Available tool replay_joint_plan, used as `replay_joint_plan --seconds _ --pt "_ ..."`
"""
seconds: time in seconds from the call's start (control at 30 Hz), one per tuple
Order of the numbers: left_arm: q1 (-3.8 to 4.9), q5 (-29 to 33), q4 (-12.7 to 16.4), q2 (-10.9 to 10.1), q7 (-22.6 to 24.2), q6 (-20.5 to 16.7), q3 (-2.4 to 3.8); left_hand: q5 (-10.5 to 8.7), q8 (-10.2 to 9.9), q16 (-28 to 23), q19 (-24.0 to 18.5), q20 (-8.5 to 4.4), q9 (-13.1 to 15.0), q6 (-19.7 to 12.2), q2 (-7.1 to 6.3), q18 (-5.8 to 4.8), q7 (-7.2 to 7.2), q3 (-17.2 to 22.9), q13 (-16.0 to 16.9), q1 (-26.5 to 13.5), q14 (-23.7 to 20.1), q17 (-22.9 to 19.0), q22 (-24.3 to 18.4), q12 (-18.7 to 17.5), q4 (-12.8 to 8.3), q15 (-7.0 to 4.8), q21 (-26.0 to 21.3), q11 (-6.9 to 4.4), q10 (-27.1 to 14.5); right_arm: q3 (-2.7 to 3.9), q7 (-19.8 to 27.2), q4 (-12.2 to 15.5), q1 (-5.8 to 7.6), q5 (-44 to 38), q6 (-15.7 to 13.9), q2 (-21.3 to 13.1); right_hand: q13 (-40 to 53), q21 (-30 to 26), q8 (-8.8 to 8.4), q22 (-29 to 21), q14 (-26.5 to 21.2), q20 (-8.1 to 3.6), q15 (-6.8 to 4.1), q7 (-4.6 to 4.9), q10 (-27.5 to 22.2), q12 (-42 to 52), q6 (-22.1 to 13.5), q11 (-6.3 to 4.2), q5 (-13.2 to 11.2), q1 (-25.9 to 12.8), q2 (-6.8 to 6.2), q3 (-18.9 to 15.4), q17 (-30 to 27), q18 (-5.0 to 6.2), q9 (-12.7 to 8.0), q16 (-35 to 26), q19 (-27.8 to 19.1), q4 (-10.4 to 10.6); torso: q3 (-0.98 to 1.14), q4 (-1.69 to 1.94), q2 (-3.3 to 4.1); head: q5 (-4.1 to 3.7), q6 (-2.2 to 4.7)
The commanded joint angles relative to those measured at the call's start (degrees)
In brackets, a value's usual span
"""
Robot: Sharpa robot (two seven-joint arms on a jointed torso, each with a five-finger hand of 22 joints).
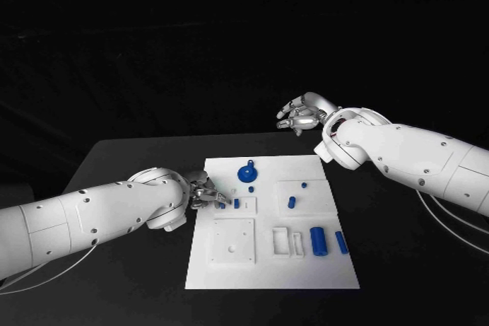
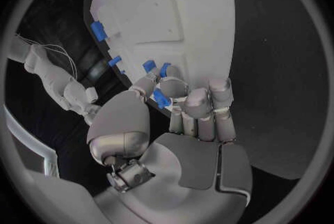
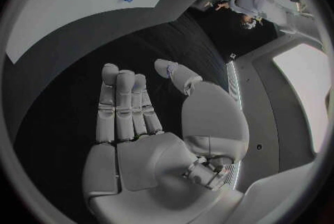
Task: Assemble the parts on the task board
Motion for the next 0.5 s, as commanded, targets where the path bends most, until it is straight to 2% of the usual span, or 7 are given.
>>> replay_joint_plan --seconds 0.03,0.07,0.23,0.27,0.37,0.43,0.5 --pt "-0.14 -0.18 -0.20 -0.28 -0.33 0.63 -0.06 -0.33 -0.02 0.32 -0.07 -5.70 0.14 0.38 -0.99 0.39 0.45 0.01 -0.05 -0.01 -0.18 -0.06 -0.06 0.38 0.57 -0.04 0.03 -0.05 -0.18 0.03 0.58 -0.03 -0.03 0.10 0.36 -0.01 -0.11 -0.20 -0.22 1.15 -0.29 0.13 0.09 0.25 -0.23 0.33 -0.08 -0.01 0.29 -0.50 0.17 -0.34 -0.10 0.50 -0.09 0.03 -0.22 -0.07 0.01 -0.04 -0.01 -0.05 0.09" --pt "-0.14 -0.47 -0.19 -0.42 -0.38 0.66 -0.03 -0.34 -0.02 0.33 -0.07 -5.70 0.16 0.37 -1.24 0.40 0.45 -0.01 -0.05 -0.10 -0.20 -0.06 -0.07 0.39 0.72 -0.05 0.03 -0.05 -0.18 0.03 0.59 -0.03 -0.04 0.10 0.36 -0.02 -0.11 -0.20 -0.22 1.15 -0.29 0.13 0.09 0.25 -0.23 0.33 -0.09 -0.01 0.29 -0.50 0.17 -0.34 -0.10 0.50 -0.09 0.03 -0.22 -0.07 0.02 -0.06 -0.02 -0.08 0.10" --pt "-0.15 -0.58 -0.06 -0.80 -0.26 0.08 0.12 -0.36 0.01 0.35 0.02 -5.70 0.49 0.15 -4.29 0.51 0.46 0.41 -0.06 -1.08 -0.35 -0.09 -0.21 0.42 3.01 -0.16 -0.01 -0.07 -0.25 0.03 0.59 -0.02 -0.10 0.11 0.33 -0.13 -0.13 -0.21 -0.23 1.15 -0.29 0.13 0.10 0.26 -0.23 0.34 -0.11 0.00 0.31 -0.52 0.16 -0.36 -0.10 0.50 -0.10 0.04 -0.21 -0.08 -0.05 -0.09 0.07 -0.23 0.24" --pt "-0.15 -0.38 0.00 -0.80 -0.14 -0.38 0.15 -0.33 0.02 0.34 -0.16 -5.68 0.66 -0.10 -4.41 0.53 0.48 -0.79 -0.04 -1.72 -0.48 -0.09 -0.18 0.41 2.94 -0.20 0.01 -0.07 -0.38 0.03 0.58 -0.02 -0.11 0.11 0.33 -0.15 -0.13 -0.21 -0.23 1.15 -0.29 0.13 0.10 0.26 -0.23 0.35 -0.12 0.00 0.31 -0.53 0.15 -0.37 -0.10 0.50 -0.10 0.04 -0.21 -0.08 -0.03 -0.06 0.06 -0.26 0.25" --pt "-0.15 0.66 0.11 -0.83 0.01 -1.99 0.32 -0.34 -0.22 0.02 -0.43 -5.63 0.72 -0.77 -6.12 0.55 0.56 -2.01 -0.15 -3.15 -0.82 -0.23 -0.27 0.15 3.46 -0.32 -0.18 -0.04 -0.75 0.03 0.62 -0.03 -0.12 0.11 0.34 -0.12 -0.15 -0.21 -0.24 1.15 -0.29 0.13 0.10 0.27 -0.23 0.35 -0.15 0.01 0.32 -0.55 0.13 -0.39 -0.11 0.50 -0.10 0.04 -0.21 -0.09 -0.02 -0.05 0.01 -0.26 0.32" --pt "-0.15 1.57 0.12 -0.93 0.25 -2.86 0.49 -0.32 -1.79 -0.59 -0.70 -5.70 0.10 -3.42 -7.45 0.76 1.00 -2.38 -0.40 -4.52 -1.24 -0.52 -0.55 -0.37 4.73 -0.30 -0.63 0.23 -1.15 0.03 0.63 -0.01 -0.13 0.11 0.36 -0.11 -0.16 -0.22 -0.25 1.15 -0.30 0.13 0.11 0.27 -0.24 0.36 -0.17 0.01 0.33 -0.55 0.12 -0.39 -0.11 0.50 -0.11 0.03 -0.22 -0.09 0.02 -0.03 -0.01 -0.29 0.33" --pt "-0.14 2.80 0.21 -1.20 0.77 -4.38 0.58 -0.32 -2.40 -0.86 -0.88 -5.71 -0.22 -4.28 -7.97 0.85 1.27 -2.39 -0.50 -4.94 -1.43 -0.63 -0.69 -0.61 5.46 -0.09 -0.85 0.48 -1.35 0.03 0.63 0.00 -0.14 0.11 0.36 -0.11 -0.17 -0.23 -0.26 1.15 -0.31 0.13 0.11 0.28 -0.25 0.36 -0.19 0.01 0.34 -0.56 0.11 -0.40 -0.11 0.50 -0.11 0.03 -0.22 -0.10 0.02 0.00 0.00 -0.36 0.33"
